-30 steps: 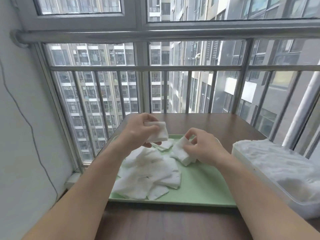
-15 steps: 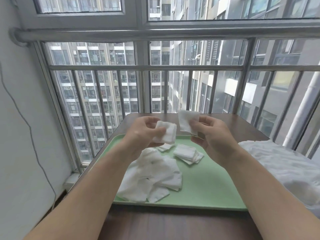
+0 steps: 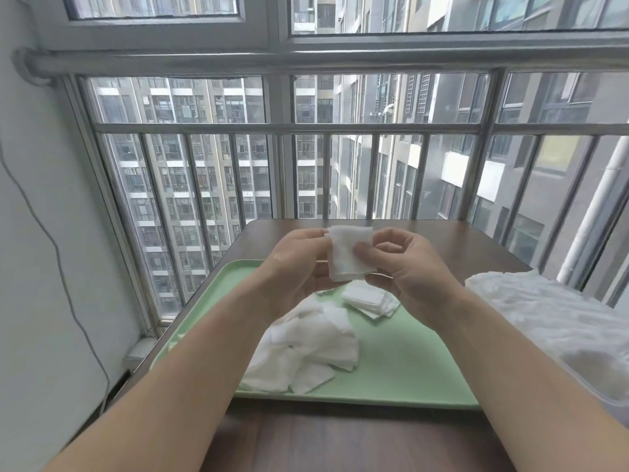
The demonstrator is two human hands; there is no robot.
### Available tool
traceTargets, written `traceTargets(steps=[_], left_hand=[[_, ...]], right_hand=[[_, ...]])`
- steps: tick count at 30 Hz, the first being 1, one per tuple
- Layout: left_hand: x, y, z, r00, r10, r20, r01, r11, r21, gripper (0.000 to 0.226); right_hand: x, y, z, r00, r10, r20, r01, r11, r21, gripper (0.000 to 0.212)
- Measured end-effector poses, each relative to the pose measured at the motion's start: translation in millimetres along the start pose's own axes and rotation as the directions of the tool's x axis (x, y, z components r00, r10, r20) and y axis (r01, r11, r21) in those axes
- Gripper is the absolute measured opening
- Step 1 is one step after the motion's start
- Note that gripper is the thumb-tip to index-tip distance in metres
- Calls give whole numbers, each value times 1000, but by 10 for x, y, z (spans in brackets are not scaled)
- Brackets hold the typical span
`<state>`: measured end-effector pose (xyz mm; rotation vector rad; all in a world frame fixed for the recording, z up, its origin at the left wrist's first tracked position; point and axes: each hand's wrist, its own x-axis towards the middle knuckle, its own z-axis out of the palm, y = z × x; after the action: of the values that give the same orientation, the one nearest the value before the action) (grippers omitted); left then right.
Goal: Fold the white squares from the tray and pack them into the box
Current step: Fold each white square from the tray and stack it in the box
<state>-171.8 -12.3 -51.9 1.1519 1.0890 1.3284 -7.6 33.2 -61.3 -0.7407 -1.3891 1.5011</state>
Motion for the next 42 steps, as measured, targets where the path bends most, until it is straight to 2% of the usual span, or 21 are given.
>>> traceTargets(steps=[2,4,7,10,12,14,16,18,22,24,26,29,32,37,42], left_hand=[[8,14,-4,999,-53,13,53,998,-40,40],[8,10,-9,998,-53,41,53,999,1,47],[-18,-23,-3,997,61,39,-66,989,135,16],[49,-25,9,993,76,-87,-56,976,209,19],[80,46,57,987,46,-155,-13,979,205,20],[114,138,109,982,14,-186,22,982,188,23],[172,202,172,977,25,-211,22,976,216,24],[246,192,234,970,30,-241,26,974,225,24],[285,21,246,965,34,-259,27,973,229,24],[262,-44,192,964,62,-259,3,970,242,22],[220,-66,125,965,78,-252,-15,969,245,21],[136,-68,73,975,54,-216,-6,977,214,27],[75,-69,61,981,6,-194,22,989,146,17],[58,-50,67,976,11,-216,12,995,103,20],[50,-53,91,976,24,-216,-4,996,94,18]], right_hand=[[13,30,7,1000,-7,-14,7,1000,-14,20],[14,50,19,999,-20,-30,19,999,-39,22],[-1,45,30,996,-52,-77,38,983,-179,25],[33,38,-36,979,-116,-169,43,922,-385,19],[76,48,-127,962,-199,-185,40,775,-630,9],[81,70,-191,980,-171,-101,8,545,-839,5],[63,107,-210,998,-52,-35,-11,404,-915,10],[29,127,-186,1000,19,1,-6,344,-939,21],[19,132,-170,999,39,15,0,357,-934,43],[35,130,-192,999,52,15,-2,312,-950,47],[55,133,-195,998,63,24,5,287,-958,39],[67,153,-181,997,70,31,8,311,-950,23],[73,168,-174,997,68,40,15,341,-940,27],[72,169,-185,995,91,41,1,405,-914,44],[65,157,-154,993,111,27,-20,399,-917,22]])
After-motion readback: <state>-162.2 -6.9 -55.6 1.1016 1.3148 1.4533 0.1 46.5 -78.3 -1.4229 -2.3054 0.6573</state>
